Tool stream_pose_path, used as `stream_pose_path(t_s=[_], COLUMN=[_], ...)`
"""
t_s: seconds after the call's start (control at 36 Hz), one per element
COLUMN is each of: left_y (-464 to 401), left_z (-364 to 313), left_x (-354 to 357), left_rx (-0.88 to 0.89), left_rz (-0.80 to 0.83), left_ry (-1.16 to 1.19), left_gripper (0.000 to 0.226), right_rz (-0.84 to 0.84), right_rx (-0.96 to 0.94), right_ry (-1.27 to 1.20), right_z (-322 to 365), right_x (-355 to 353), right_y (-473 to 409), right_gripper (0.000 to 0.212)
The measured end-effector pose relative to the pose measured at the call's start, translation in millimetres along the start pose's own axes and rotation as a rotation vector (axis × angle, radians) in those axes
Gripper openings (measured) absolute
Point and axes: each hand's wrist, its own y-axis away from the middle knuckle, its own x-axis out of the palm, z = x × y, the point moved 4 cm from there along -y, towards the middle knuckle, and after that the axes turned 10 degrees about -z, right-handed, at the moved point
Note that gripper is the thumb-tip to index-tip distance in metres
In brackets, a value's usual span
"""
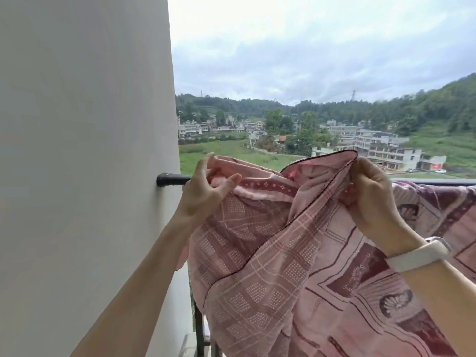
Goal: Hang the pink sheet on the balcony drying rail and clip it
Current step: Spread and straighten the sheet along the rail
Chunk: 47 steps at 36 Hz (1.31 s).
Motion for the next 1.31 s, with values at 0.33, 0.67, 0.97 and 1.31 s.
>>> stream_pose_path(t_s=[0.33,0.67,0.97,1.31], left_y=[36.9,9.4,-67.0,-57.8], left_z=[3.8,-50.8,-10.9,1.0], left_x=[7.2,-7.2,22.1,-12.0], left_rx=[0.653,0.323,0.08,0.295], left_rz=[-0.329,-0.309,0.172,0.119], left_ry=[-0.503,-0.437,-0.53,-0.593], left_gripper=[0.027,0.026,0.071,0.046], right_rz=[0.237,0.031,-0.176,-0.06], right_rx=[-0.391,-0.477,-0.405,-0.296], right_ry=[0.947,0.906,0.743,0.742], right_z=[-9.2,3.8,25.2,-9.1], right_x=[-1.1,6.3,20.4,19.1], right_y=[33.9,-11.6,-63.6,-56.0], right_gripper=[0.067,0.02,0.022,0.021])
